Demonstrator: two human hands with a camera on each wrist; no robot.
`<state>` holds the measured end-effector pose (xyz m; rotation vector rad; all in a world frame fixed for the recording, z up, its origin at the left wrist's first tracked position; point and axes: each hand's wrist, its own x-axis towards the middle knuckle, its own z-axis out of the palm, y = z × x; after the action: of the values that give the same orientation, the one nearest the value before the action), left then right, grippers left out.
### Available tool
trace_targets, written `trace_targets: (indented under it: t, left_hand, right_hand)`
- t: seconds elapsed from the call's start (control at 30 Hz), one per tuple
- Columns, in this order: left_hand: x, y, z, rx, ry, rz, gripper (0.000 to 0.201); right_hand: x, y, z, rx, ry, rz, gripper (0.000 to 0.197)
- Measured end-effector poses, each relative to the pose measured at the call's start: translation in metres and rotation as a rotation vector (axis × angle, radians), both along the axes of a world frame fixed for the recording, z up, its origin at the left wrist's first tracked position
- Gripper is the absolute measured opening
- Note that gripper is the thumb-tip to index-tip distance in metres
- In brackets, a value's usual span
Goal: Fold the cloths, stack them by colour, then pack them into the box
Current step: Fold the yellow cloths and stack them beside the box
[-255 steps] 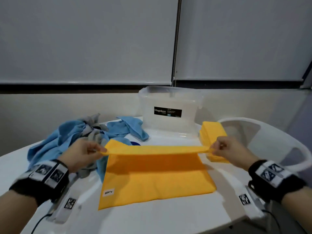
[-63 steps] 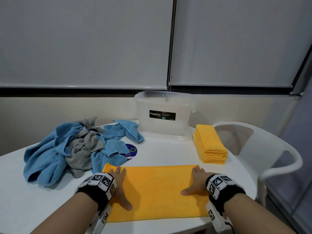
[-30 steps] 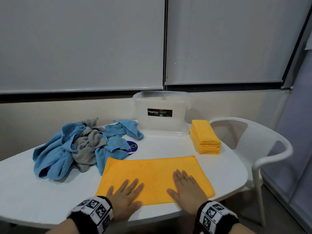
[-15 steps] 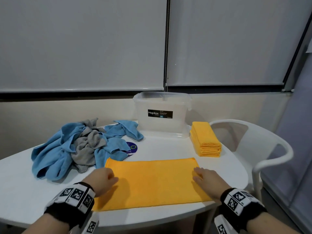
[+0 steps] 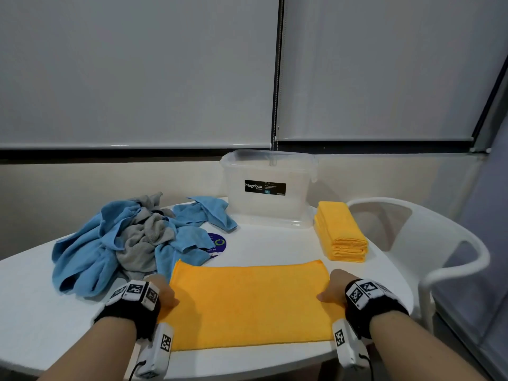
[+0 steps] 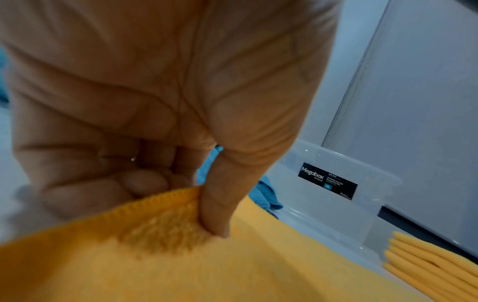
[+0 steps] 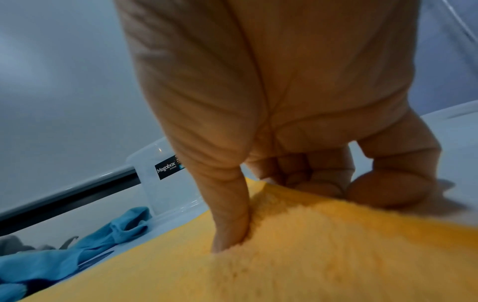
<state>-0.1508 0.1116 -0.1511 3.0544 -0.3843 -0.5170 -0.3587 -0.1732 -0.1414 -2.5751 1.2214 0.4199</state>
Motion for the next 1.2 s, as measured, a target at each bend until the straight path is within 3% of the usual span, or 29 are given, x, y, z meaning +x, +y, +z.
trace_targets:
  t: [0.2,0.33,0.4,0.5,0.6,0.67,0.73,0.8,1.03,1.2]
  left_hand:
    - [-0.002,0.011,0.010,-0.055,0.120,-0.067,0.023]
    - [0.007,0.020,0.007,-0.397,0.246,-0.013,0.016]
    - [0.001,0.019,0.017,-0.569,0.274,0.009,0.023]
    - [-0.007,0.006,0.029,-0.666,0.255,-0.059,0.012]
    - [-0.015,-0.013,0.033,-0.743,0.250,-0.108,0.011]
    - [-0.023,-0.028,0.033,-0.750,0.232,-0.136,0.018]
    - [-0.033,-0.041,0.033,-0.740,0.216,-0.163,0.024]
    - [-0.041,-0.054,0.030,-0.719,0.222,-0.170,0.027]
    - [-0.065,-0.096,-0.001,-0.519,0.114,-0.210,0.035]
    - [-0.070,-0.105,-0.016,-0.461,0.080,-0.216,0.034]
  right_hand:
    - [-0.001,0.003,0.004,0.048,-0.001,0.056,0.043]
    - [-0.007,-0.003,0.002,0.174,-0.149,0.033,0.012]
    - [-0.008,-0.008,0.000,0.275,-0.275,-0.013,0.013]
    - [-0.007,-0.005,0.005,0.431,-0.383,-0.070,0.024]
    - [-0.001,0.001,0.007,0.450,-0.376,-0.078,0.007]
    - [0.006,0.006,0.008,0.416,-0.409,-0.068,0.003]
    - [0.013,0.012,0.008,0.451,-0.487,-0.092,0.021]
    - [0.021,0.022,0.007,0.466,-0.554,-0.100,0.020]
    - [0.048,0.070,-0.013,0.285,-0.509,0.074,0.067]
    - [0.054,0.081,-0.024,0.226,-0.498,0.024,0.039]
